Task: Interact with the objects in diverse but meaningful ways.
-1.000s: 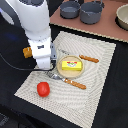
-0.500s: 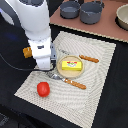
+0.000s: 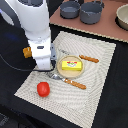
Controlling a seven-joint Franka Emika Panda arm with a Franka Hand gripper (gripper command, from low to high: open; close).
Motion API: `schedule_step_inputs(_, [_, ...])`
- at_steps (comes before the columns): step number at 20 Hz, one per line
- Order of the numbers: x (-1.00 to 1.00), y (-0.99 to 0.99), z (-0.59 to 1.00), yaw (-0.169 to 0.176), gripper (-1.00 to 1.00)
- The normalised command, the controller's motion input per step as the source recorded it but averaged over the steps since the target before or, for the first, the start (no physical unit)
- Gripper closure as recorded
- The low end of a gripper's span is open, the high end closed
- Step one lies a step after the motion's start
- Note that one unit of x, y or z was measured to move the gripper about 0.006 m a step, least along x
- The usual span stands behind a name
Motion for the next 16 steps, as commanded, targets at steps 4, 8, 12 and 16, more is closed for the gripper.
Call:
schedule_step_inputs(4, [0.01, 0.44, 1.00, 0.033, 1.00])
schedule_step_inputs(8, [0.06, 0.48, 1.00, 0.051, 1.00])
schedule_step_inputs(12, [0.30, 0.40, 1.00, 0.029, 1.00])
schedule_step_inputs(16, [0.65, 0.43, 0.86, 0.021, 1.00])
